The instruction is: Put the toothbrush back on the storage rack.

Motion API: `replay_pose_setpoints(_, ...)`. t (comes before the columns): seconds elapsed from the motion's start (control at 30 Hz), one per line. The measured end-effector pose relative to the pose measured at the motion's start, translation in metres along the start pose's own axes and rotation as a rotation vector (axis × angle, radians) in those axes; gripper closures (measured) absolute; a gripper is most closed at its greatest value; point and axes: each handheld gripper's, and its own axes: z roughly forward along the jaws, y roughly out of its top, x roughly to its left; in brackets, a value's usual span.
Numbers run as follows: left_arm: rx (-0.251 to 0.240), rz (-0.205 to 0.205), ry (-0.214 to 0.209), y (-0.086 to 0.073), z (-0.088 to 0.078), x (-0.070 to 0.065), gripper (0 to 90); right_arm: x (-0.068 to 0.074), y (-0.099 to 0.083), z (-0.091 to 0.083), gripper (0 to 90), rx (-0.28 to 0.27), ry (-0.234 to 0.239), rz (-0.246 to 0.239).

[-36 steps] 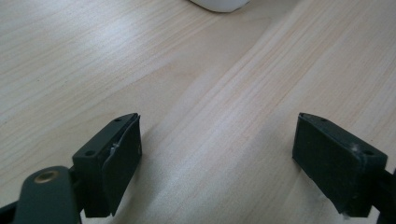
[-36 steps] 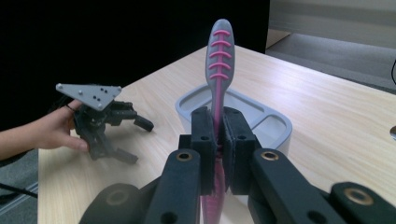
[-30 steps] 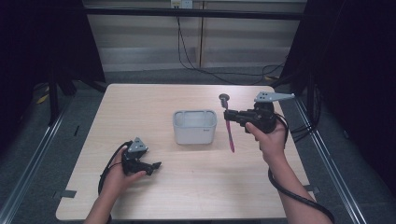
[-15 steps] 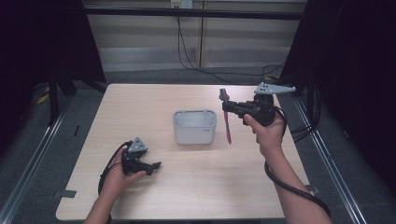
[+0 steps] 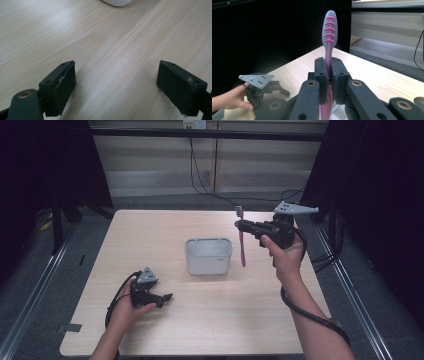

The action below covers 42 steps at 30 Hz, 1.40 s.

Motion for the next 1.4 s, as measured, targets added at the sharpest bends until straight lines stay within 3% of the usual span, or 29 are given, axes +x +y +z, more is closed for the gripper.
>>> replay_pose_setpoints(0.83,-0.005,-0.006,0.0,0.0,0.0,0.0,15.5,-0.004,0.02,0.017,84.7,-0.072,-0.031,-0.018)
replay_pose_setpoints(1.4,-0.004,-0.006,0.001,0.0,0.0,0.0,15.5,-0.006,0.02,0.035,84.7,-0.101,-0.031,-0.02)
